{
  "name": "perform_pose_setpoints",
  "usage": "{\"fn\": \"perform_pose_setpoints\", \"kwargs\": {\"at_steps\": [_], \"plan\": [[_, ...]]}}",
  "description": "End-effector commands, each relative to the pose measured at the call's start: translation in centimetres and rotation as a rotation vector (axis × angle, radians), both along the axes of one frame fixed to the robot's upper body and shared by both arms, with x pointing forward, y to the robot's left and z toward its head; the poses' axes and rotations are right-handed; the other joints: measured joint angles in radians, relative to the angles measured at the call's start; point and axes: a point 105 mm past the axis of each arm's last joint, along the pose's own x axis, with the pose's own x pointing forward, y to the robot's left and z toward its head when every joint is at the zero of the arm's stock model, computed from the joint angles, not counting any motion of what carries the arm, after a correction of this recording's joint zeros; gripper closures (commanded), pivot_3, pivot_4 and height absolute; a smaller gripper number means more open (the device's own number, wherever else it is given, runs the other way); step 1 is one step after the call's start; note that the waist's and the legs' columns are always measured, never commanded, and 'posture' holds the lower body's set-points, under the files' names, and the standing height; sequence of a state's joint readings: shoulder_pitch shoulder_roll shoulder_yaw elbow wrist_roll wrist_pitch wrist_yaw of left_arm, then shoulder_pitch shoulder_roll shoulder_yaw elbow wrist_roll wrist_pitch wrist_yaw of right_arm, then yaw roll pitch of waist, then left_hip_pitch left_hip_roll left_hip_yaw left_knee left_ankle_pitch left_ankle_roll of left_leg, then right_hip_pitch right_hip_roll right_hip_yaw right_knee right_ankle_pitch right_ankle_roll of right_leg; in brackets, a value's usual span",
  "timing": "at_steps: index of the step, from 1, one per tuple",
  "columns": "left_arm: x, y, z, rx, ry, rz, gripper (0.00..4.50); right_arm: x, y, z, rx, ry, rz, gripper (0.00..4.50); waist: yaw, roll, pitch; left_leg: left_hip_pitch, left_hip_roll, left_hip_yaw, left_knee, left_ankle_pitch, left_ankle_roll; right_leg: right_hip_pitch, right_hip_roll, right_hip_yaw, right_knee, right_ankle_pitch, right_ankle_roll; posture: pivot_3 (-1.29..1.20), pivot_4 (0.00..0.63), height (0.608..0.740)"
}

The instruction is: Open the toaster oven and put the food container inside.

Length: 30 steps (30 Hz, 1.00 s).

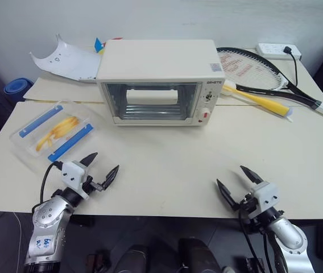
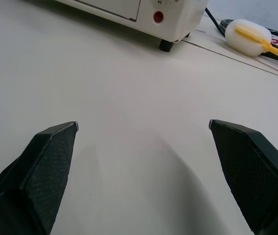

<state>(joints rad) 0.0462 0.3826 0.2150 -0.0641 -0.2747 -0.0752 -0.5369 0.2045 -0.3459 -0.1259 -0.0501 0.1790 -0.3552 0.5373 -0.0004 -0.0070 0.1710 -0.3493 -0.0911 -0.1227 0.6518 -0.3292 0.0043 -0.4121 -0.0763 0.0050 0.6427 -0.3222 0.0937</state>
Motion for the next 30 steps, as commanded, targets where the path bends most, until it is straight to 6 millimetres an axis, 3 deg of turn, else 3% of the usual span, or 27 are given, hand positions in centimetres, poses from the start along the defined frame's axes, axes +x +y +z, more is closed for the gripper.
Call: {"fn": "perform_pose_setpoints", "kwargs": {"at_steps": [1, 5, 8, 14, 20, 30], "plan": [[-0.3, 0.0, 1.2, 0.007, -0.034, -0.015, 0.0, 0.8, 1.0, 2.4, 0.028, -0.074, 0.06, 0.01, -0.002, 0.0, 0.0, 0.0, 0.0, 0.0, 0.0, 0.0, 0.0, 0.0, 0.0, 0.0, 0.0, 0.0, 0.0, 0.0, 0.15, 0.74], [-1.6, 1.3, 2.4, -0.079, 0.069, -0.097, 0.0, 2.8, 3.6, 6.0, 0.066, -0.064, 0.244, 0.01, -0.01, 0.001, 0.001, 0.0, 0.002, 0.001, 0.0, 0.0, 0.0, -0.001, 0.001, 0.001, 0.001, 0.0, 0.0, 0.0, 0.15, 0.74], [-2.4, 3.0, 4.6, -0.089, 0.05, -0.121, 0.0, 4.7, 5.1, 9.4, 0.098, -0.044, 0.36, 0.01, -0.005, 0.002, 0.002, -0.001, 0.002, 0.0, 0.0, 0.0, 0.0, -0.002, 0.001, 0.0, 0.001, 0.0, -0.001, 0.0, 0.15, 0.74], [-4.1, 3.6, 9.2, -0.121, 0.003, -0.247, 0.0, 8.0, 9.0, 13.9, 0.07, -0.008, 0.526, 0.01, 0.0, 0.003, 0.002, -0.003, 0.002, -0.002, -0.001, 0.0, 0.0, -0.002, 0.0, -0.001, -0.003, -0.001, -0.001, 0.0, 0.15, 0.74], [-4.0, 3.9, 10.5, -0.143, -0.024, -0.215, 0.0, 9.3, 11.7, 15.3, 0.05, -0.017, 0.63, 0.01, -0.001, 0.003, 0.002, -0.003, 0.001, -0.002, -0.001, 0.0, 0.0, -0.002, 0.0, -0.002, -0.005, 0.0, -0.001, 0.0, 0.15, 0.74], [-4.4, 3.1, 9.7, -0.182, 0.002, -0.172, 0.0, 8.0, 15.0, 16.9, 0.03, -0.097, 0.787, 0.01, -0.007, 0.003, 0.002, -0.005, 0.002, -0.001, -0.001, 0.0, 0.0, -0.005, 0.001, -0.002, -0.003, 0.0, -0.001, 0.0, 0.15, 0.74]]}}
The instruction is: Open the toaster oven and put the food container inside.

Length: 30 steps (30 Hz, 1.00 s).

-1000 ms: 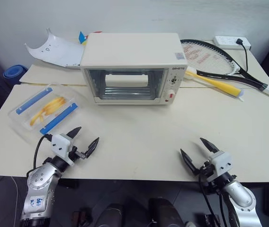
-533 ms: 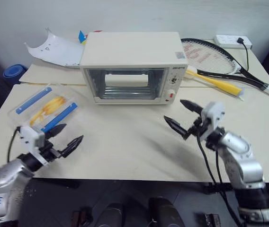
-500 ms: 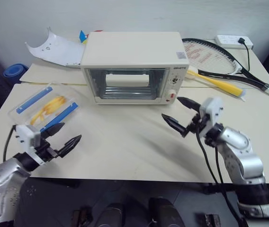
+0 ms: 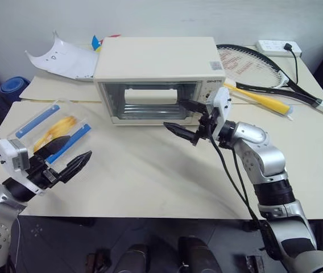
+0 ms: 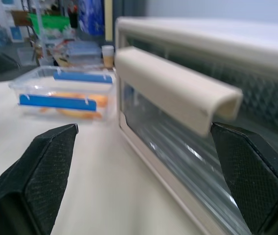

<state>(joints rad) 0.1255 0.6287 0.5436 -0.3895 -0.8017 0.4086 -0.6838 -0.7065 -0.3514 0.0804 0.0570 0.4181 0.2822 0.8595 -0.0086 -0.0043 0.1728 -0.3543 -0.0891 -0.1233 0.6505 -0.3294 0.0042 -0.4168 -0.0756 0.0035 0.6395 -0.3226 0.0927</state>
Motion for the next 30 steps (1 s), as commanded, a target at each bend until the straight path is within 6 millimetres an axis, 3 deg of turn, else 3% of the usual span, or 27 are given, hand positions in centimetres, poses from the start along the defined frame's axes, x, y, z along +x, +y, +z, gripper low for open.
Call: {"fn": "perform_pose_setpoints", "kwargs": {"at_steps": [1, 7, 10, 15, 18, 22, 26, 30], "plan": [[-0.4, -0.1, 0.8, 0.001, -0.027, 0.001, 0.0, -1.6, 1.3, 1.3, -0.009, -0.085, 0.089, 0.01, 0.001, 0.0, 0.0, 0.0, 0.0, 0.0, 0.0, 0.0, 0.0, 0.0, 0.0, 0.0, 0.001, 0.0, 0.0, 0.0, 0.15, 0.74], [0.0, -0.2, 1.1, -0.016, -0.023, -0.007, 0.0, -4.1, 0.8, -2.1, -0.164, -0.103, 0.167, 0.01, 0.001, 0.0, 0.0, 0.0, 0.0, 0.001, -0.001, 0.0, 0.0, -0.002, 0.0, 0.001, 0.002, 0.0, 0.0, 0.0, 0.15, 0.74], [0.5, -0.2, 2.0, -0.028, -0.042, -0.015, 0.6, -4.5, 0.2, -3.6, -0.233, -0.116, 0.156, 0.0, 0.004, 0.0, 0.0, 0.0, 0.0, 0.001, 0.0, 0.0, 0.0, -0.002, 0.0, 0.001, 0.001, 0.0, 0.0, 0.0, 0.15, 0.74], [2.4, 0.1, 4.0, -0.062, -0.08, -0.004, 2.13, -4.3, 0.0, -3.9, -0.215, -0.107, 0.114, 0.0, 0.006, 0.0, 0.0, 0.0, 0.0, 0.001, 0.002, 0.001, -0.001, -0.001, 0.0, 0.001, 0.004, 0.0, 0.0, 0.0, 0.15, 0.74], [5.4, 0.3, 4.9, -0.012, -0.104, 0.032, 3.16, -4.3, 0.0, -4.0, -0.208, -0.121, 0.089, 0.0, 0.007, 0.0, 0.0, 0.0, -0.001, 0.001, 0.002, 0.001, -0.001, -0.002, 0.0, 0.001, 0.004, 0.0, 0.0, 0.0, 0.15, 0.74], [9.4, -1.0, 5.6, 0.051, -0.129, 0.034, 4.4, -4.3, -0.1, -4.5, -0.216, -0.131, 0.075, 0.0, 0.008, 0.0, 0.0, 0.0, -0.002, 0.0, 0.002, 0.001, -0.001, -0.002, -0.001, 0.0, 0.004, 0.0, 0.0, 0.0, 0.15, 0.74], [11.3, -2.9, 4.8, 0.134, -0.124, -0.034, 4.46, -4.4, -0.4, -5.0, -0.237, -0.158, 0.059, 0.0, 0.001, -0.001, 0.0, -0.001, -0.003, 0.001, 0.002, 0.0, 0.0, -0.003, -0.001, 0.001, 0.004, 0.0, 0.0, 0.0, 0.15, 0.74], [10.6, -4.4, 3.3, 0.208, -0.092, -0.153, 4.46, -5.0, -2.0, -5.5, -0.225, -0.179, 0.006, 0.0, -0.004, -0.001, -0.001, -0.004, -0.002, 0.001, -0.001, 0.0, 0.0, -0.009, -0.001, 0.001, 0.006, 0.0, 0.0, 0.0, 0.15, 0.74]]}}
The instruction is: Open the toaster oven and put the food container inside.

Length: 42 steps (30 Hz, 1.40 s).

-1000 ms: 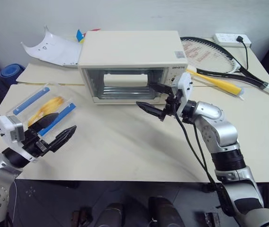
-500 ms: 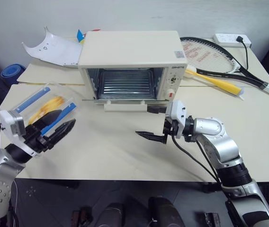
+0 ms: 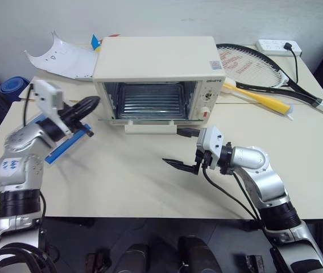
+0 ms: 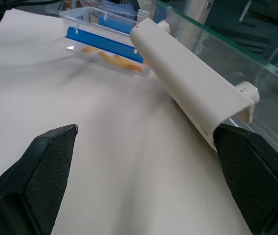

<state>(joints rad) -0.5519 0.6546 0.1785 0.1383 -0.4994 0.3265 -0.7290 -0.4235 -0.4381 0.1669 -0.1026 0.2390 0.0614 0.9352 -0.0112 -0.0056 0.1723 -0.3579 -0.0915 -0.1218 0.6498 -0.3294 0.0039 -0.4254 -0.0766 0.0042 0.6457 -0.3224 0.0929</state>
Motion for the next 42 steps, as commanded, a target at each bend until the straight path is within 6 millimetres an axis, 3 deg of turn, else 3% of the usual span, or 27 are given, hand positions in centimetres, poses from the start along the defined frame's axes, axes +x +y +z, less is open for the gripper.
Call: {"fn": "perform_pose_setpoints", "kwargs": {"at_steps": [1, 6, 9, 13, 16, 22, 25, 32, 34, 38, 42], "plan": [[-1.2, -0.7, -0.6, 0.072, -0.013, -0.08, 4.46, -1.0, -1.5, 0.5, 0.013, -0.065, -0.028, 0.0, -0.003, 0.0, 0.0, -0.002, 0.0, 0.0, 0.0, 0.0, 0.0, -0.002, 0.0, 0.0, 0.001, 0.0, 0.0, 0.0, 0.15, 0.74], [-2.3, -1.6, -2.8, 0.141, 0.019, -0.131, 4.46, -2.5, -5.2, -2.1, 0.01, -0.016, -0.128, 0.0, 0.006, 0.0, 0.0, -0.003, 0.0, 0.0, 0.003, 0.0, 0.0, -0.001, 0.0, 0.0, 0.0, 0.0, 0.0, 0.0, 0.15, 0.74], [-3.4, -2.1, -4.8, 0.204, 0.052, -0.139, 4.46, -3.6, -8.7, -3.3, 0.016, 0.02, -0.238, 0.0, 0.012, 0.0, 0.0, -0.004, 0.0, 0.0, 0.007, 0.0, 0.0, -0.001, 0.0, 0.001, 0.002, 0.0, 0.0, 0.0, 0.15, 0.74], [-3.9, -1.5, -6.9, 0.176, 0.089, -0.032, 4.46, -3.5, -11.4, -2.6, 0.076, 0.008, -0.353, 0.0, 0.009, 0.0, 0.0, -0.001, 0.0, 0.001, 0.008, 0.0, 0.0, 0.001, 0.0, 0.002, 0.003, 0.0, 0.0, 0.0, 0.15, 0.74], [-4.4, -0.9, -7.5, 0.162, 0.07, 0.034, 4.46, -3.0, -11.7, -0.9, 0.166, -0.065, -0.367, 0.0, 0.006, -0.001, 0.0, 0.0, 0.001, 0.003, 0.007, 0.0, 0.0, 0.001, 0.001, 0.003, 0.006, 0.0, 0.0, 0.0, 0.15, 0.74], [-5.7, 0.5, -7.2, 0.025, 0.056, 0.138, 4.46, -1.9, -9.7, 0.2, 0.248, -0.054, -0.277, 0.0, 0.012, -0.001, 0.0, 0.001, 0.001, 0.004, 0.007, 0.0, 0.0, 0.001, 0.0, 0.004, 0.006, 0.0, 0.0, 0.0, 0.15, 0.74], [-8.7, 3.2, -5.1, -0.167, -0.014, 0.225, 3.9, -1.7, -7.9, 1.7, 0.33, -0.05, -0.163, 0.0, 0.003, -0.001, 0.001, 0.001, 0.001, 0.004, 0.006, 0.0, 0.0, 0.001, 0.0, 0.004, 0.005, 0.0, 0.0, 0.0, 0.15, 0.74], [-19.2, 13.8, -7.8, -0.311, 0.077, 0.77, 1.74, -1.9, -4.1, 2.8, 0.339, -0.118, 0.037, 0.0, -0.01, -0.001, 0.001, 0.003, 0.005, 0.006, 0.003, -0.001, -0.001, 0.002, 0.003, 0.004, 0.0, 0.0, -0.001, 0.0, 0.15, 0.74], [-21.0, 15.6, -8.2, -0.356, 0.087, 0.885, 1.2, -2.0, -3.4, 2.8, 0.333, -0.133, 0.075, 0.0, 0.006, -0.002, 0.001, 0.003, 0.005, 0.005, 0.004, -0.001, 0.0, 0.004, 0.003, 0.003, -0.001, 0.0, -0.001, 0.0, 0.15, 0.74], [-21.8, 17.7, -8.1, -0.4, 0.116, 0.993, 0.04, -2.3, -2.6, 2.3, 0.315, -0.141, 0.126, 0.0, 0.033, -0.002, 0.001, 0.007, 0.004, 0.001, 0.006, -0.002, 0.002, 0.013, 0.003, 0.001, -0.006, 0.0, -0.001, 0.0, 0.15, 0.74], [-19.1, 18.0, -6.8, -0.444, 0.197, 0.963, 0.04, -2.2, -2.5, 2.0, 0.311, -0.135, 0.13, 0.0, 0.04, -0.003, 0.001, 0.007, 0.003, -0.001, 0.007, -0.003, 0.002, 0.014, 0.002, 0.0, -0.007, 0.0, 0.0, 0.0, 0.15, 0.74]]}}
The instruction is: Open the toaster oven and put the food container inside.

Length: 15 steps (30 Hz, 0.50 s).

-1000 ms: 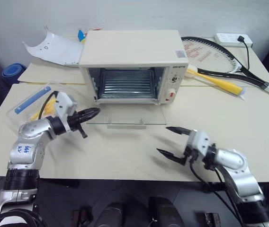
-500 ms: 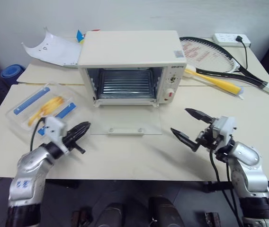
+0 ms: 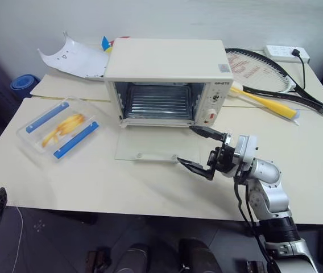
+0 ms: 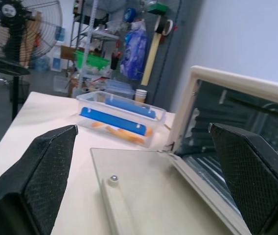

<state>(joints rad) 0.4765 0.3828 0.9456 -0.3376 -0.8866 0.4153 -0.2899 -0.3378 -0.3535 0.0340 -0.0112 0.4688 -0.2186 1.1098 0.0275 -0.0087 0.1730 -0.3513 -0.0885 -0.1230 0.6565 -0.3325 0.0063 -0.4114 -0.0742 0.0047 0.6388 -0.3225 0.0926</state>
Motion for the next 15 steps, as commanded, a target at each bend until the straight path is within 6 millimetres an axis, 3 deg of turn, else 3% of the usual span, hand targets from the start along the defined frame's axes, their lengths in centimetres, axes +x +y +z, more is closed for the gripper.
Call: {"fn": "perform_pose_setpoints", "kwargs": {"at_steps": [1, 4, 8, 11, 15], "plan": [[2.7, 0.2, 2.8, -0.026, 0.007, -0.042, 0.04, -0.1, -0.2, 0.5, 0.009, -0.035, 0.002, 0.0, -0.001, 0.0, 0.0, 0.0, 0.0, -0.001, 0.0, 0.0, 0.0, 0.0, 0.0, -0.001, 0.0, 0.0, 0.0, 0.0, 0.15, 0.74], [5.7, 0.8, 4.3, -0.09, 0.09, -0.03, 0.04, 0.0, -0.3, 0.4, 0.005, -0.035, -0.004, 0.0, -0.005, 0.0, 0.0, 0.0, 0.0, 0.0, 0.0, 0.0, -0.001, -0.001, 0.0, 0.0, 0.002, 0.0, 0.0, 0.0, 0.15, 0.74], [8.1, 2.6, 4.5, -0.166, 0.248, 0.034, 0.04, 0.1, -0.4, 0.3, 0.003, -0.036, -0.02, 0.0, -0.018, 0.0, 0.0, 0.001, 0.0, 0.0, -0.001, 0.0, -0.002, -0.003, 0.001, 0.001, 0.006, 0.0, 0.0, 0.0, 0.15, 0.74], [10.2, 2.8, 5.1, -0.203, 0.276, 0.02, 0.04, 0.0, -0.4, 0.1, 0.003, -0.033, -0.033, 0.0, -0.03, 0.0, 0.0, 0.0, 0.0, 0.001, -0.003, 0.0, -0.002, -0.005, 0.001, 0.001, 0.006, 0.0, 0.0, 0.0, 0.15, 0.74], [12.2, 2.6, 4.5, -0.253, 0.359, -0.016, 0.04, -0.4, -0.3, -0.4, -0.001, -0.03, -0.045, 0.0, -0.034, 0.0, 0.0, 0.0, 0.0, 0.001, -0.003, 0.0, -0.003, -0.006, 0.001, 0.001, 0.007, 0.0, 0.0, 0.0, 0.15, 0.74]]}}
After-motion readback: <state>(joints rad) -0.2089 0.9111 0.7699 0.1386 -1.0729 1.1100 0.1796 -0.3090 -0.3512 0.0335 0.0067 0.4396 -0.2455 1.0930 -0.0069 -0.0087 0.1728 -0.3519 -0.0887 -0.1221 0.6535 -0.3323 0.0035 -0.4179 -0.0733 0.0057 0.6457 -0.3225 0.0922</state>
